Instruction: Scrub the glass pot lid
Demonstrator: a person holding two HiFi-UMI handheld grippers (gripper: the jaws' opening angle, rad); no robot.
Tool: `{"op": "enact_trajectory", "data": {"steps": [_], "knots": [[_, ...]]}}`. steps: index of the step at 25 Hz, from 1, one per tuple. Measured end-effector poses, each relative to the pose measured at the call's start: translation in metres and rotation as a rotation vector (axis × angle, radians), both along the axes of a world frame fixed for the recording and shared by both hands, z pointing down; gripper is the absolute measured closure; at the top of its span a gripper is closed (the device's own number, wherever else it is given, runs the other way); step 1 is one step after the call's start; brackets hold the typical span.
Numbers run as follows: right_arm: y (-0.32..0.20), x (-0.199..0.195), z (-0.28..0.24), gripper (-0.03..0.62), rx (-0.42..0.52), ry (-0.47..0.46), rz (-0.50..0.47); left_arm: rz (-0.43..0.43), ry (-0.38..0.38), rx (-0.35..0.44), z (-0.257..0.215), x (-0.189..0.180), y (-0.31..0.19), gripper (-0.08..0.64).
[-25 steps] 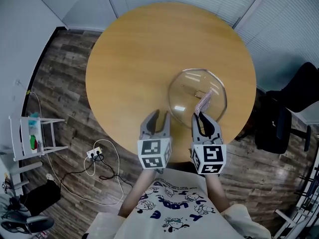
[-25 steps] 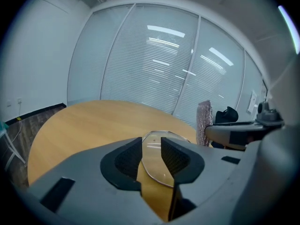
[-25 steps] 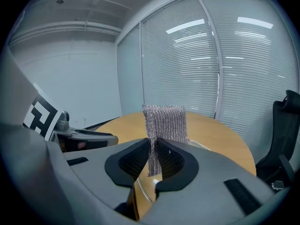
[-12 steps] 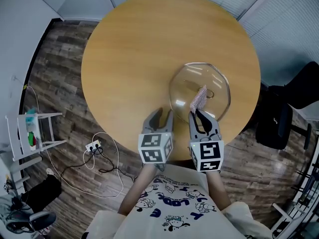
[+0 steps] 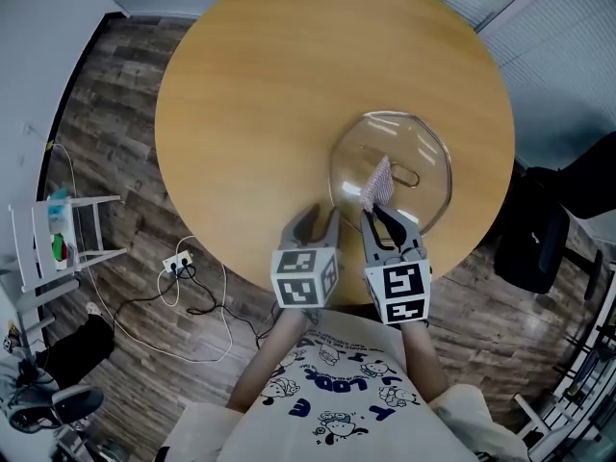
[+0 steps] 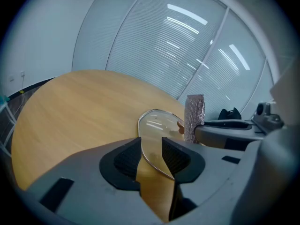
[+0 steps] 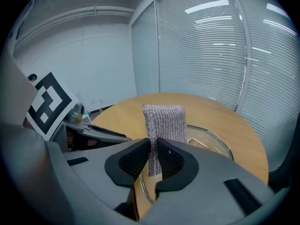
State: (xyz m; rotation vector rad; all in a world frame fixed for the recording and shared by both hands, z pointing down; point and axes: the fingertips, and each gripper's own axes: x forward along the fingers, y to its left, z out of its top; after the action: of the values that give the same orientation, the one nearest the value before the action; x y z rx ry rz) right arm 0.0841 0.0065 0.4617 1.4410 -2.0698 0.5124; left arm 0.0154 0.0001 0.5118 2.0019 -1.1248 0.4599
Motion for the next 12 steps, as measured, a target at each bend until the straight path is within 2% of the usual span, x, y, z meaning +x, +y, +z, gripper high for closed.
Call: {"op": "enact_trajectory", "data": {"steps": [12], "knots": [[0.001, -0.002, 0.029, 0.525, -0.116, 0.091, -0.195, -0.033, -0.007, -0.105, 0.028, 0.011, 0.004, 0.433]]}}
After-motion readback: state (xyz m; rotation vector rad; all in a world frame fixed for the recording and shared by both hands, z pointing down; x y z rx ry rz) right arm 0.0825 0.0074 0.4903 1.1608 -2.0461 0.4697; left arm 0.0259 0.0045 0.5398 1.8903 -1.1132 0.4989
